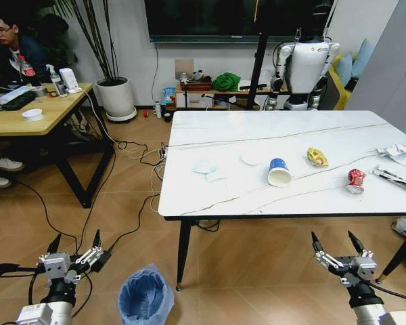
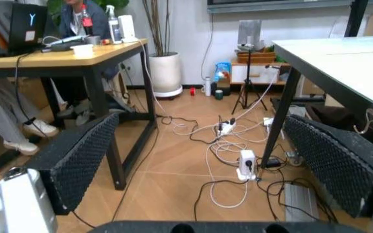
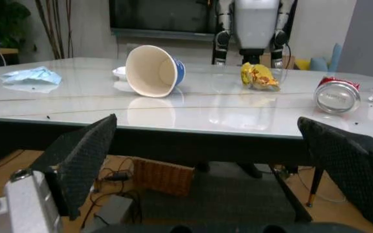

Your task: Pick up the trash bin and place the trash from the table into it.

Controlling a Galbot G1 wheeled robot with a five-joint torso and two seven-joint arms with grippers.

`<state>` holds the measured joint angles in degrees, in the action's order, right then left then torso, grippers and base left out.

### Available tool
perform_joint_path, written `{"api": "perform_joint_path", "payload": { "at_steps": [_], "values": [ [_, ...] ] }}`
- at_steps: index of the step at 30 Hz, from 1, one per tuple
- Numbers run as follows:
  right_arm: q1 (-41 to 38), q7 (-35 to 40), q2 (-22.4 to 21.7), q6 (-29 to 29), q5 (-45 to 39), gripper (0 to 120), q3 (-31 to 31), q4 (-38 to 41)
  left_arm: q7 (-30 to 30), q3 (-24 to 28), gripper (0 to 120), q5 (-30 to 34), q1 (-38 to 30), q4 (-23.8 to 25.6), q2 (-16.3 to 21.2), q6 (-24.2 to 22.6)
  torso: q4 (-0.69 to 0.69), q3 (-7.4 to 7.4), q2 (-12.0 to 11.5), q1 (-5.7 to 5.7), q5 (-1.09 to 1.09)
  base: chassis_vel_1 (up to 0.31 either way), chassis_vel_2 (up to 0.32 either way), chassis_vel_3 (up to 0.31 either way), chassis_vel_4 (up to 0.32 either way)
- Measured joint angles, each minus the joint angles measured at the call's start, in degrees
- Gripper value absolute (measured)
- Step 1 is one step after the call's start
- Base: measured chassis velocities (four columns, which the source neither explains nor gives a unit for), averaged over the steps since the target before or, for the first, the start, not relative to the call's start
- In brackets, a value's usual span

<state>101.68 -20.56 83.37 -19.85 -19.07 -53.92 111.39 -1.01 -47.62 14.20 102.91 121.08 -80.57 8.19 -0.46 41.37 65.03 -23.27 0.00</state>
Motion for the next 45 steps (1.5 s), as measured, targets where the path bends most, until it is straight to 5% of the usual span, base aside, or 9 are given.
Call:
{"api": "perform_joint_path", "payload": {
  "at_steps": [38, 45],
  "values": [
    [0.2, 0.0, 1.2, -0.6, 1.0, 100, 0.1, -0.2, 1.4, 0.8, 100, 2.9, 1.2, 1.1, 0.5, 0.5, 0.00, 0.00, 0.0, 0.01, 0.00, 0.000, 0.000, 0.000, 0.000],
    [0.0, 0.0, 1.4, -0.9, 1.0, 100, 0.0, -0.3, 0.9, 1.0, 100, 3.3, 1.2, 1.1, 0.6, 0.5, 0.00, -0.79, -1.5, 0.74, 0.00, 0.000, 0.000, 0.000, 0.000]
  ]
}}
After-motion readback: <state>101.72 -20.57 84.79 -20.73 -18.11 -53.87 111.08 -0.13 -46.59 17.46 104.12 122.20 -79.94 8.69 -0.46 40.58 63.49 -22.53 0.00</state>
